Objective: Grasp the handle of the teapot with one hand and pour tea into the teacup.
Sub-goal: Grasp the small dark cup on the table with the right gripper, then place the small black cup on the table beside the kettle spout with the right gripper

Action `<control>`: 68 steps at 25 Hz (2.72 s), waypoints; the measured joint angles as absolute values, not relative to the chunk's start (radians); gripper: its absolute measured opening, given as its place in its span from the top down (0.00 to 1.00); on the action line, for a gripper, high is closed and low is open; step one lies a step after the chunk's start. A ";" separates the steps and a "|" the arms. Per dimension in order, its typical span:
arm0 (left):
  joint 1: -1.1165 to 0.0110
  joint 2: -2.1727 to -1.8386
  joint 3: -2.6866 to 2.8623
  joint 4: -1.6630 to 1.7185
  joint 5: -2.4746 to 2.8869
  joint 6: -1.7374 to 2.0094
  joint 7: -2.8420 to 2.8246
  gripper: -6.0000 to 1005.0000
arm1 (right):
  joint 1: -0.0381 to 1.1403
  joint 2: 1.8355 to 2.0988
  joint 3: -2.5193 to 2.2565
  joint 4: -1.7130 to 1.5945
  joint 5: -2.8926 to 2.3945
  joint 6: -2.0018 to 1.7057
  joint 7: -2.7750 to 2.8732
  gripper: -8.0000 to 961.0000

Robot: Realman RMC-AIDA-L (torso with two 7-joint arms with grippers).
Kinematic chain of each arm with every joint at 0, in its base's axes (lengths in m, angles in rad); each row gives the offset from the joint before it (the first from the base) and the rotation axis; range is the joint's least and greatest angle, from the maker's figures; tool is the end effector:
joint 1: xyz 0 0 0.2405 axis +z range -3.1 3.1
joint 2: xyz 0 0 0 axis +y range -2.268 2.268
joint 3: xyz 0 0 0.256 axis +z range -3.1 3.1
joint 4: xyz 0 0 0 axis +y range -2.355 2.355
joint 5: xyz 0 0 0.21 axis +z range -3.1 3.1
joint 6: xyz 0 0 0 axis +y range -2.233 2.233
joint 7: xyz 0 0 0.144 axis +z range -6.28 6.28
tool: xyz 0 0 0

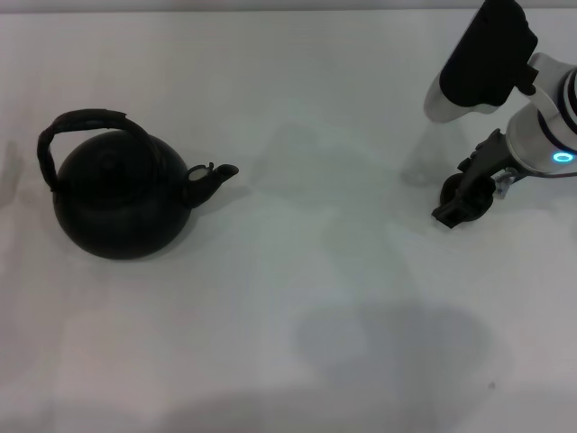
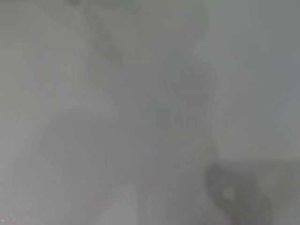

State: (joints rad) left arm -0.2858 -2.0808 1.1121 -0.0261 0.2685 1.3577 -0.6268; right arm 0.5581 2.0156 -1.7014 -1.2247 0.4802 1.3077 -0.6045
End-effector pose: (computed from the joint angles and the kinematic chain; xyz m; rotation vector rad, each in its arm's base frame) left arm -0.3924 0.2534 0.0172 -1.3264 -0.8949 -0.9157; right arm 0.2210 0.3513 -0.0356 -2.5627 0.6333 -0.7503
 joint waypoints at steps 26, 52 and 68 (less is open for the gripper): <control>-0.292 -2.080 1.112 -0.020 0.268 1.358 -0.627 0.13 | 0.726 2.025 -1.865 -1.266 0.621 1.376 -0.590 0.23; -0.301 -2.080 1.112 -0.020 0.279 1.358 -0.632 0.13 | 0.872 2.028 -2.167 -1.156 0.741 1.206 -0.548 0.23; -0.301 -2.081 1.112 -0.020 0.279 1.358 -0.632 0.13 | 0.867 2.028 -2.196 -1.154 0.741 1.201 -0.551 0.23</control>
State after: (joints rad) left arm -0.3007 -2.0815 1.1121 -0.0199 0.2792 1.3575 -0.6320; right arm 0.8669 2.0279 -2.1955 -1.1540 0.7409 1.2006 -0.5512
